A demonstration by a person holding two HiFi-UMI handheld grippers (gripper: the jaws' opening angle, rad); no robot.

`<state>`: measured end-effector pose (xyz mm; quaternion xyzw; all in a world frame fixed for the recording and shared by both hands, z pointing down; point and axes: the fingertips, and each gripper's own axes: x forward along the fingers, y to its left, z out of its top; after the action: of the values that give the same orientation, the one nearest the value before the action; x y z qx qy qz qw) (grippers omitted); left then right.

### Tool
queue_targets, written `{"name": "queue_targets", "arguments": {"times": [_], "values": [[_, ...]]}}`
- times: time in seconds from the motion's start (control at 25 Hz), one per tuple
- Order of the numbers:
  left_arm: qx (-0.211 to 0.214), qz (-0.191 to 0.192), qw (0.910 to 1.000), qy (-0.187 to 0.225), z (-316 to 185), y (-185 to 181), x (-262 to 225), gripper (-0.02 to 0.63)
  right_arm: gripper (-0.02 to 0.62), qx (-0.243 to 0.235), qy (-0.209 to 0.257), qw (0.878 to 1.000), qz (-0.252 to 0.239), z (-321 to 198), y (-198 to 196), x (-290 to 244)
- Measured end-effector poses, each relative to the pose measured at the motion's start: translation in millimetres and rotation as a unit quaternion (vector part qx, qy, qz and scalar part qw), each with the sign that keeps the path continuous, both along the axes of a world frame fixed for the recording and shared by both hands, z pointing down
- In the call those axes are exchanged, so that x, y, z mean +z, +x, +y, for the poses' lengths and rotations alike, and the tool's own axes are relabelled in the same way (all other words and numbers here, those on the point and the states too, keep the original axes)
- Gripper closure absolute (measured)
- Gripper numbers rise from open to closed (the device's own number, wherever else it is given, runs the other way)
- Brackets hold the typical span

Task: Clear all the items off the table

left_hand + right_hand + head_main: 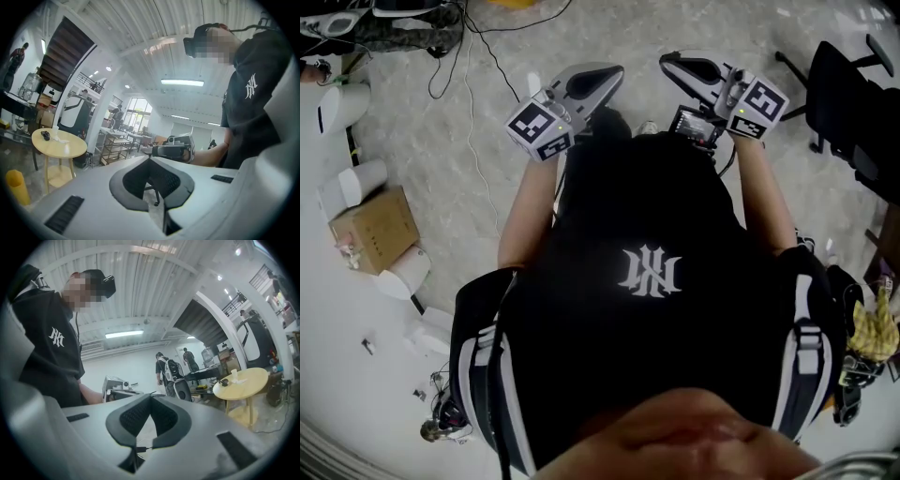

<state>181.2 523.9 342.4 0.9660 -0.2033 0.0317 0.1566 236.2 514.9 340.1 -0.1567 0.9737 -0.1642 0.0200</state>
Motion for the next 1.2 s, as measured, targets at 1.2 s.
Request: {"name": "queue_targets", "arguments": {"times": [1.2], "values": [[-0.033,0.059,0.9975,0.020,-407,-184,-19,0.594,0.592,0.043,0.033,0.997,0.062,-381,-146,-37]]}}
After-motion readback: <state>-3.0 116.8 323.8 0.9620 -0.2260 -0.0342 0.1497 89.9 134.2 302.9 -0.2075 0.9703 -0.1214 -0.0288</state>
